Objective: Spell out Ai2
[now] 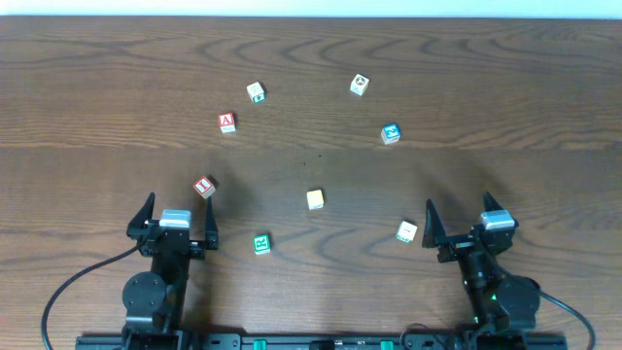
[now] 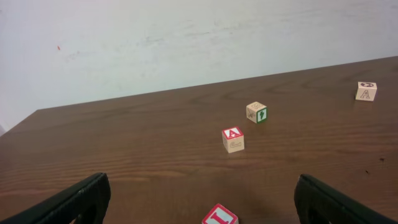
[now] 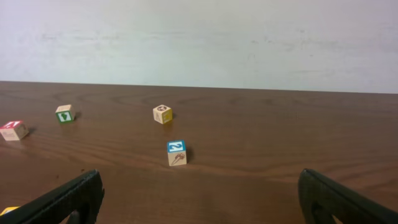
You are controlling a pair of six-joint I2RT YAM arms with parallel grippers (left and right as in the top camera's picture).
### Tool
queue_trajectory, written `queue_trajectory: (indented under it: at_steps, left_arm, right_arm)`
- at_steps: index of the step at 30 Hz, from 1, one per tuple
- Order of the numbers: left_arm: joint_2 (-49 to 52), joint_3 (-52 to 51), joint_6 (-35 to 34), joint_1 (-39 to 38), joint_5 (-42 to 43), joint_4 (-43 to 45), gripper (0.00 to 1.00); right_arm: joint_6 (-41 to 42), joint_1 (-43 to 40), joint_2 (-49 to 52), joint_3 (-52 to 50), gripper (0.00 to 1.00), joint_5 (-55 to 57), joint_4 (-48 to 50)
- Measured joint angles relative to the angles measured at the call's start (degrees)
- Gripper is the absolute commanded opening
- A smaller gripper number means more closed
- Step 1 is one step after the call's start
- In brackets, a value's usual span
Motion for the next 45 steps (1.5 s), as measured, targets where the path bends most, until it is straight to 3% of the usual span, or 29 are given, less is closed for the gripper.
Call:
queue_trajectory:
  at_steps: [35,45]
  left_arm:
    - [0.0,0.0,0.0,0.0,0.0,0.04,0.95]
    - [0.02,0.0,-3.08,0.0,4.57,10.34,0.95]
  right_arm:
    - [0.0,0.0,0.0,0.0,0.99,1.44,-0.17]
    - [5.44,0.0,0.35,0.17,0.99,1.64,8.04]
